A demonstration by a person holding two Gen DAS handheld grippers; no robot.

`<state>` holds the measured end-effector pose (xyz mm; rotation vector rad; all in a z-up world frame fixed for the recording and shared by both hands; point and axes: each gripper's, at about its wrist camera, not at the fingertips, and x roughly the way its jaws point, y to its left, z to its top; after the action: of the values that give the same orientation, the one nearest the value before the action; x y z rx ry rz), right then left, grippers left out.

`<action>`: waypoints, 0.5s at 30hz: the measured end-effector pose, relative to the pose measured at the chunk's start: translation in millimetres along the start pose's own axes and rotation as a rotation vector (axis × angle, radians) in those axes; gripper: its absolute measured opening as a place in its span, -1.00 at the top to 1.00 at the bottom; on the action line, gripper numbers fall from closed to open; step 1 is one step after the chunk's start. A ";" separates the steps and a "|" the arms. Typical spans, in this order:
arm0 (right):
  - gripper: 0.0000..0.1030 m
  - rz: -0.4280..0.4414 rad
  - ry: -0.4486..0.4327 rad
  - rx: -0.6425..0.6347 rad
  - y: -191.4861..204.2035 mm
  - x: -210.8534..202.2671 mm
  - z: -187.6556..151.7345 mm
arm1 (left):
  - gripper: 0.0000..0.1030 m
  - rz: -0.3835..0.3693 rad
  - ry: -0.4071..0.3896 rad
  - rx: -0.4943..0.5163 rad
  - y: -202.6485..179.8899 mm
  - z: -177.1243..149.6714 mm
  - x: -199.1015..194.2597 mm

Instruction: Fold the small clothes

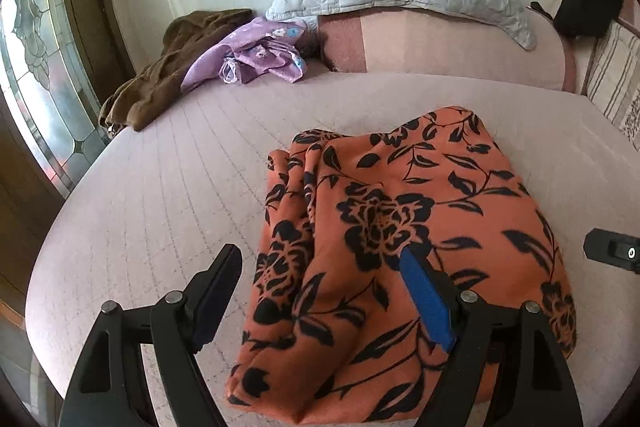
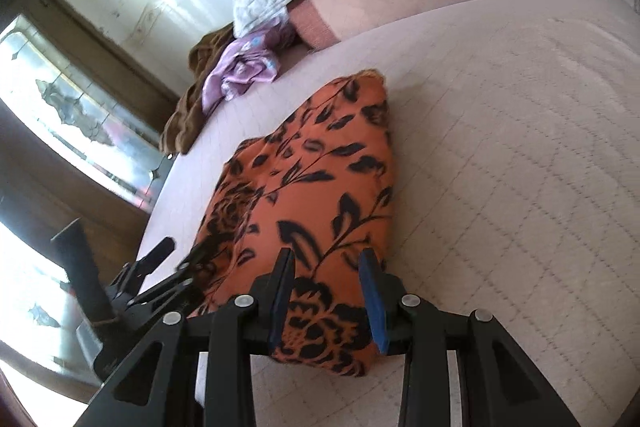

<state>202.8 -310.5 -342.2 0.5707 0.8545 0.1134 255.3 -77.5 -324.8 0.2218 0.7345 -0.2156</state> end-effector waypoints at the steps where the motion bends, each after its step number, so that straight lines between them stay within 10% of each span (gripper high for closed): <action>1: 0.28 -0.011 -0.006 0.002 -1.2 -0.9 1.1 | -0.59 0.002 0.005 -0.004 -1.4 1.8 0.4; 5: -0.37 -0.025 -0.030 0.013 -3.6 -6.6 3.4 | -0.59 0.008 0.008 -0.013 -4.8 10.8 5.8; 15: -0.37 -0.019 -0.085 -0.019 1.9 -16.7 4.0 | -0.60 0.040 -0.030 -0.011 -3.2 7.0 -8.1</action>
<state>195.0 -315.9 -327.8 0.5458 0.7757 0.0789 253.1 -81.6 -314.6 0.2225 0.7008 -0.1768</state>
